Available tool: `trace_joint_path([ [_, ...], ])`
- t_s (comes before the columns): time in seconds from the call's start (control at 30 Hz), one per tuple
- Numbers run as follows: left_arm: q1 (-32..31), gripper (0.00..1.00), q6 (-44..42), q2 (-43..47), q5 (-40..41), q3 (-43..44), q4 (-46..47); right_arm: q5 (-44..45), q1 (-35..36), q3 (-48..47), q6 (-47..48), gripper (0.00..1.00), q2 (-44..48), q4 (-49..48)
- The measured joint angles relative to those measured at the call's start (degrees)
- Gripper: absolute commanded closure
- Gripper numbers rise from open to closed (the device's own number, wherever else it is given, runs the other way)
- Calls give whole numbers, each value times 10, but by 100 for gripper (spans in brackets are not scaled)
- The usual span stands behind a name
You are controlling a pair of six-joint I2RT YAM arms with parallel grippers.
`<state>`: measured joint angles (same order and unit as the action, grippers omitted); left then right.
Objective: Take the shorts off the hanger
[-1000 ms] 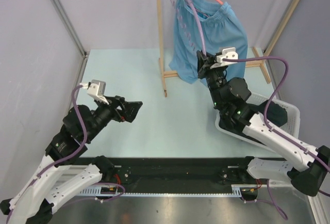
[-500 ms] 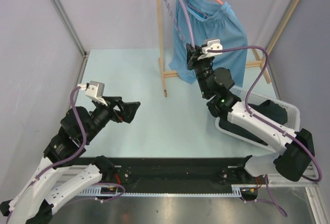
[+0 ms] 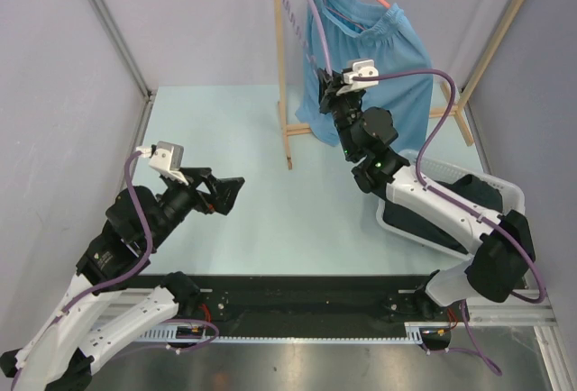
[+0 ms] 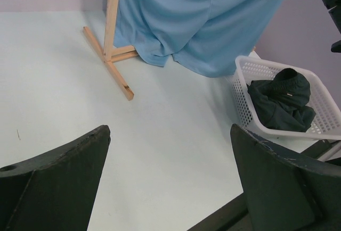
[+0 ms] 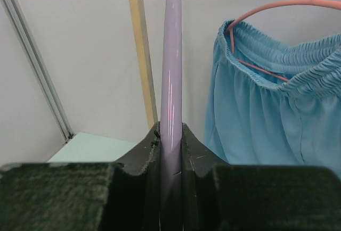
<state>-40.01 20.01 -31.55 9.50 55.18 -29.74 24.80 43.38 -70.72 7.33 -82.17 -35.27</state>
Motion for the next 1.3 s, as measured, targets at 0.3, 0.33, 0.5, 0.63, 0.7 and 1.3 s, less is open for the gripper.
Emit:
trace_joint_path([
  [0.3,0,0,-8,0,8,0,0,-9,-3,-2,-6,100,-27,-2],
  [0.33,0,0,-10,0,8,0,0,-11,-4,-2,-7,100,-30,-1],
  [0.5,0,0,-11,0,9,0,0,-23,-9,-20,-14,100,-53,2],
  [0.63,0,0,-11,-2,8,0,0,-32,-10,-37,-18,100,-71,14],
  [0.7,0,0,-11,-3,8,1,0,-36,-10,-47,-18,84,-77,21],
  [1.3,0,1,-10,-2,6,7,1,-26,-46,-74,-89,19,63,269],
])
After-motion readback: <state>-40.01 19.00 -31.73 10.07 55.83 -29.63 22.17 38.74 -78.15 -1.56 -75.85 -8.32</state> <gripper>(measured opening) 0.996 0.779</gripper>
